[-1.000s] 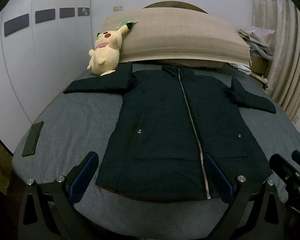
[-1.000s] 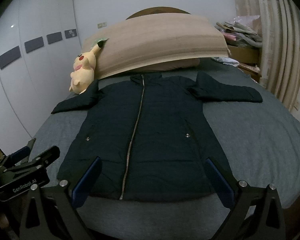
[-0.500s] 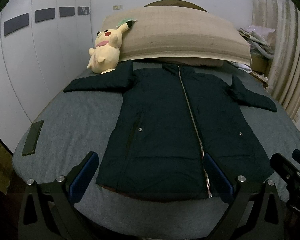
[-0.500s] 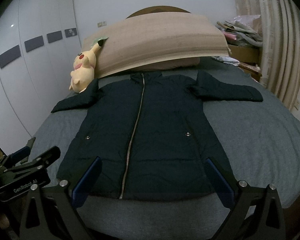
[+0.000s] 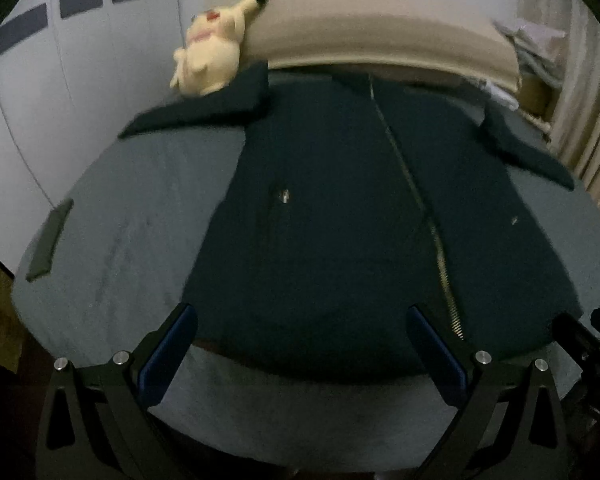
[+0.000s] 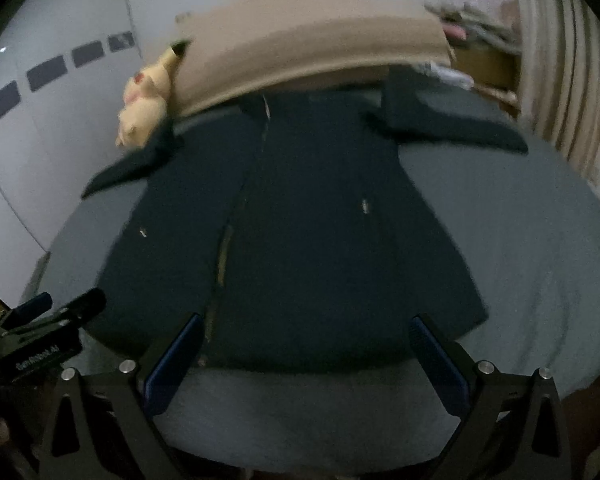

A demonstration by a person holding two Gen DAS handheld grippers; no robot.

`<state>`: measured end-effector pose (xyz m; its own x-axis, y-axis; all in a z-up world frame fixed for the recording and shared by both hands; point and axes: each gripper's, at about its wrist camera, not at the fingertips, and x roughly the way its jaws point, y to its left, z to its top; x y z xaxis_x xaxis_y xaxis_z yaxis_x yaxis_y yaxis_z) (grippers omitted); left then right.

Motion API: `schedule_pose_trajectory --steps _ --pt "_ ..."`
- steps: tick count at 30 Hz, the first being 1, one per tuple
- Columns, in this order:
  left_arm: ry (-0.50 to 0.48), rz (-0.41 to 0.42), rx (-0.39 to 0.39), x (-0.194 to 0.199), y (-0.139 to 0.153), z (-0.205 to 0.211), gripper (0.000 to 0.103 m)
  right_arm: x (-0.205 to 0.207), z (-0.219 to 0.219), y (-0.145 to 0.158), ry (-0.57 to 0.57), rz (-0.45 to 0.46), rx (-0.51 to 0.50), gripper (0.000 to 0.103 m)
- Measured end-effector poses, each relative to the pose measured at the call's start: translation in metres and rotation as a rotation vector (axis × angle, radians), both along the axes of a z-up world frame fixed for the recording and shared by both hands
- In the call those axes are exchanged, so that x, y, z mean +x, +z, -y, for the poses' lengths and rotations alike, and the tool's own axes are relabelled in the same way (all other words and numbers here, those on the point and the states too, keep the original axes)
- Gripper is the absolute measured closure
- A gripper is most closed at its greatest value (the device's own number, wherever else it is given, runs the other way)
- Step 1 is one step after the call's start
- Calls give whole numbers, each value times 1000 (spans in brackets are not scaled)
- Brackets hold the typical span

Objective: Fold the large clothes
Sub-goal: 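Lower both tools toward the jacket hem and sleeve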

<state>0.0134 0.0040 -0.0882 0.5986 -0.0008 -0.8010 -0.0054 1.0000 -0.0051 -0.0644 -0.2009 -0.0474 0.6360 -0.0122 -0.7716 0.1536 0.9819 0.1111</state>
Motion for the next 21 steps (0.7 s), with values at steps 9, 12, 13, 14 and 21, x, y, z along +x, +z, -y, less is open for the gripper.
schedule_pose_trajectory --steps 9,12,13,14,21 --pt "13 -58 7 20 -22 0 0 16 21 -23 -33 -29 28 0" --pt "15 -67 8 27 -22 1 0 22 26 -22 -43 -22 25 0" --pt "17 -69 10 27 -22 0 0 23 28 -22 -48 -21 26 0" --pt "21 -71 14 29 -22 0 0 24 31 -23 -54 -19 27 0" --pt "17 -93 16 40 -33 -1 0 34 51 -28 -79 -29 0 0"
